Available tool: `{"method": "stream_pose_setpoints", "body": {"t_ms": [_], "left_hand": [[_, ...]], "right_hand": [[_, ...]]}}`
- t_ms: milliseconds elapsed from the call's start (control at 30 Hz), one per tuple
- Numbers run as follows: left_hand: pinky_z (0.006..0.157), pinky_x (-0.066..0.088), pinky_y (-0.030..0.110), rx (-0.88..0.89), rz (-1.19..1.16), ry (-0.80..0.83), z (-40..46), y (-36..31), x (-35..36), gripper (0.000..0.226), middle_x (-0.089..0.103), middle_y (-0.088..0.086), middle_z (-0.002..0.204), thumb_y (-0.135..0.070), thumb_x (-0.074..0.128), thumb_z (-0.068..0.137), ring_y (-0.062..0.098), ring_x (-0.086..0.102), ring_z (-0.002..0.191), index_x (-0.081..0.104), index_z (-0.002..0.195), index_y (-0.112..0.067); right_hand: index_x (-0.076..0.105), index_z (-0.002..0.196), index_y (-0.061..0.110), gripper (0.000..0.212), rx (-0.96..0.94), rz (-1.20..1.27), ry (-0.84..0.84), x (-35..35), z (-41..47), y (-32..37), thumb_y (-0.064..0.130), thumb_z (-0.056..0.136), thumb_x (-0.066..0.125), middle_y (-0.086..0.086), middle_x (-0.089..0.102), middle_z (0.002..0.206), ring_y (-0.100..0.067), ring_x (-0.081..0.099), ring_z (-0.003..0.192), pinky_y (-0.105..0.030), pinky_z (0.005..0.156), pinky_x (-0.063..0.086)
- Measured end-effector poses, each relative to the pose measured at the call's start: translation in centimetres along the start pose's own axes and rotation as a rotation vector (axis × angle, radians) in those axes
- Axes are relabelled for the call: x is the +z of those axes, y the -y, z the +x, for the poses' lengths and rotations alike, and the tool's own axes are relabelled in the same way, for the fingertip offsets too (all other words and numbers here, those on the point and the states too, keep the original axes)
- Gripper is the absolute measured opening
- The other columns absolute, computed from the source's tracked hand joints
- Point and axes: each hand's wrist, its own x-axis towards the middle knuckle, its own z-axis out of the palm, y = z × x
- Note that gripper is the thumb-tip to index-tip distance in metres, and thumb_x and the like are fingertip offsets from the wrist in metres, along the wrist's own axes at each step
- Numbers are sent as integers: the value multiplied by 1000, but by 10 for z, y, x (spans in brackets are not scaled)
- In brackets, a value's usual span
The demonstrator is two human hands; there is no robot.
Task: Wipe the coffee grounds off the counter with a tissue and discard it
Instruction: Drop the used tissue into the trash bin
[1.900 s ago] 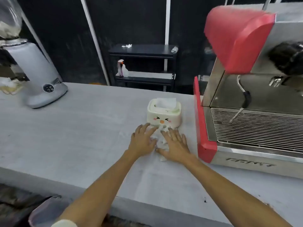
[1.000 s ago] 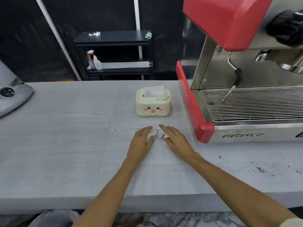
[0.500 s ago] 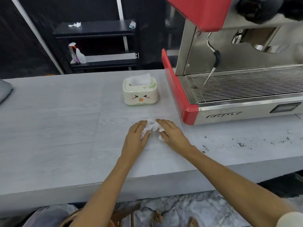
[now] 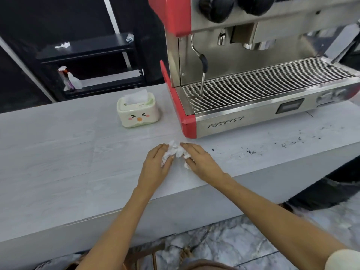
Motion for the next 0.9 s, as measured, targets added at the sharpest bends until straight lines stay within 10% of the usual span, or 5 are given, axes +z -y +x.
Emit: {"method": "stream_pose_setpoints", "body": {"t_ms": [900], "left_hand": [[101, 30, 19, 316, -118, 286, 45, -292, 175, 36, 59, 1, 133, -35, 58, 97, 19, 52, 122, 60, 127, -15]], "right_hand": [[45, 136, 6, 44, 367, -170, -316, -255, -188, -145, 14, 95, 55, -9, 54, 129, -24, 53, 112, -21, 89, 36]]}}
